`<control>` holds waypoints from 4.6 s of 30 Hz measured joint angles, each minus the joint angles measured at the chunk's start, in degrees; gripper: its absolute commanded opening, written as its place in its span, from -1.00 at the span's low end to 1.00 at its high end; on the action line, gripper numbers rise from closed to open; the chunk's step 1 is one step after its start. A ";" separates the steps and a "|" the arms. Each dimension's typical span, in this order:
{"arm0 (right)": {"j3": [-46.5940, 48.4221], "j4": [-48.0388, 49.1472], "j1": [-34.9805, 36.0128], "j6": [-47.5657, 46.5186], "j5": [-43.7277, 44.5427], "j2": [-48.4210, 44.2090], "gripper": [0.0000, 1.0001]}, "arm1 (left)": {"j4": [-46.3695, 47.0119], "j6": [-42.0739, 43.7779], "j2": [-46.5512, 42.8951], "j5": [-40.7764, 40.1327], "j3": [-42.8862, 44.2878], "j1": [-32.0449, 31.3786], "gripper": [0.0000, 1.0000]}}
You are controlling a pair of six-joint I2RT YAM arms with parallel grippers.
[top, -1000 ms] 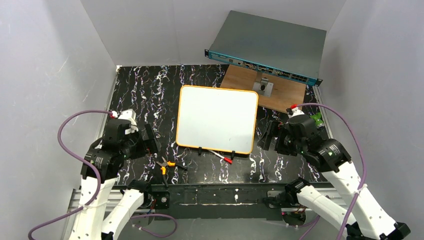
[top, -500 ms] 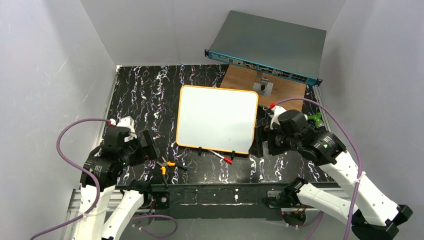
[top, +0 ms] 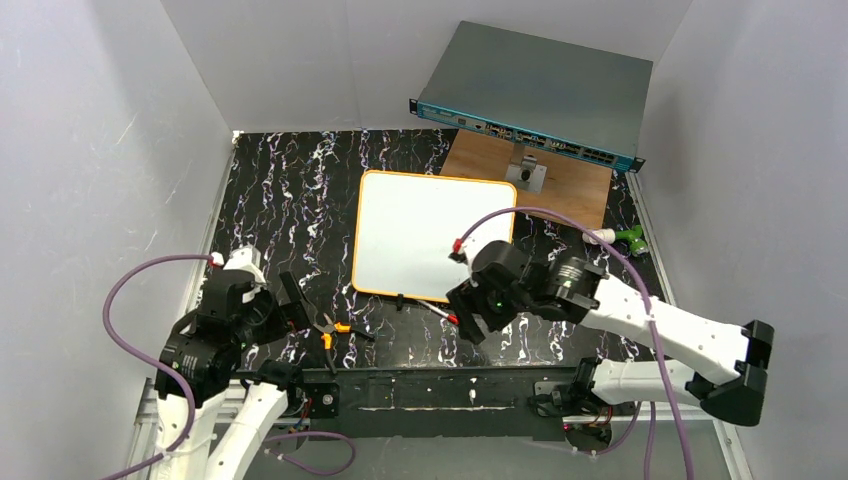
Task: Write a sentence on the whiteboard
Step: Pick up the whiteboard marker from the center of the board, then pass from the right arm to the left
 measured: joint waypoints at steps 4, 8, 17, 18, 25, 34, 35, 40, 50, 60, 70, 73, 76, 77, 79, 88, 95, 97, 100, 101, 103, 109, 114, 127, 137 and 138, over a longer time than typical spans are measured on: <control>-1.18 6.10 4.61 -2.40 2.08 4.17 0.66 | 0.48 0.28 -2.58 0.44 -0.94 0.00 0.99; -4.26 12.68 6.60 -5.79 2.34 7.21 0.66 | 1.29 0.98 -5.18 0.63 -1.44 0.00 0.99; -5.44 20.13 6.60 -12.83 2.82 15.98 0.59 | 3.50 1.07 -8.59 0.90 -2.56 0.00 0.99; -5.53 20.81 6.60 -13.51 2.82 16.55 0.57 | 3.67 0.83 -8.94 0.90 -2.75 0.00 0.99; -6.49 25.18 5.55 -16.06 2.71 19.47 0.40 | 7.76 -0.61 -12.74 0.81 -3.72 0.00 0.99; -8.48 26.91 -0.66 -17.27 1.09 22.14 0.18 | 11.93 -0.87 -11.69 0.63 -4.52 0.00 0.99; -8.57 27.06 -1.49 -17.29 0.83 22.32 0.17 | 12.48 -0.81 -11.37 0.61 -4.66 0.00 0.99; -8.57 27.98 -3.06 -18.18 -0.09 24.22 0.08 | 14.32 -0.52 -9.62 0.61 -5.22 0.00 0.99; -9.88 29.09 -3.26 -19.17 -1.97 26.69 -0.02 | 18.75 1.36 -3.39 0.66 -5.35 0.00 0.99; -10.54 32.87 -5.18 -18.40 -3.76 30.73 -0.33 | 21.64 4.00 1.31 0.85 -5.35 0.00 0.99; -10.67 32.26 -5.16 -16.65 -6.12 30.69 -0.67 | 21.62 4.20 1.31 0.87 -5.07 0.00 0.99; -10.67 30.80 -5.03 -16.13 -6.60 30.27 -0.68 | 21.55 4.13 1.22 0.85 -5.01 0.00 0.99; -10.67 28.57 -4.33 -15.69 -6.71 29.44 -0.68 | 21.18 3.91 1.03 0.98 -4.98 0.00 0.99; -10.67 27.78 -4.00 -15.56 -6.82 29.03 -0.68 | 21.11 3.74 0.90 1.09 -4.98 0.00 0.99; -10.67 26.12 -3.19 -15.23 -7.04 27.78 -0.68 | 20.87 3.43 0.42 1.36 -4.98 0.00 0.99; -10.03 20.28 2.84 -12.35 -7.52 22.40 -0.69 | 17.99 1.73 -3.39 1.38 -4.98 0.00 0.99; -9.66 16.63 7.06 -7.76 -6.99 16.92 -0.70 | 13.84 0.63 -6.47 0.63 -2.25 0.00 0.99; -9.18 15.41 7.23 -6.60 -6.43 14.53 -0.70 | 12.98 0.50 -7.23 0.61 -0.72 0.00 0.99; -6.86 13.57 7.30 -5.35 -5.53 11.54 -0.72 | 12.04 0.31 -7.63 0.61 1.64 0.00 0.99; -5.46 13.03 7.30 -4.87 -4.81 10.67 -0.72 | 12.02 0.26 -7.63 0.63 2.36 0.00 0.99; -2.82 12.57 7.30 -4.13 -3.26 9.40 -0.73 | 11.91 0.04 -7.56 0.85 3.89 0.00 0.99; 6.86 12.13 7.30 -0.98 0.81 8.76 -0.90 | 13.79 -0.74 -7.37 5.73 8.07 0.00 0.91; 16.92 10.93 6.51 4.59 3.48 9.11 -0.97 | 19.74 -3.78 -5.70 14.12 9.25 0.00 0.82; 31.23 13.25 0.81 19.32 -0.09 10.56 -0.97 | 43.98 -15.34 4.79 29.38 10.78 0.00 0.50; 33.03 17.46 -0.07 27.28 -3.26 10.82 -0.97 | 58.95 -22.38 7.93 32.30 8.46 0.00 0.37; 33.03 17.88 -0.22 28.15 -3.65 10.82 -0.97 | 59.98 -22.84 8.46 32.48 8.48 0.00 0.36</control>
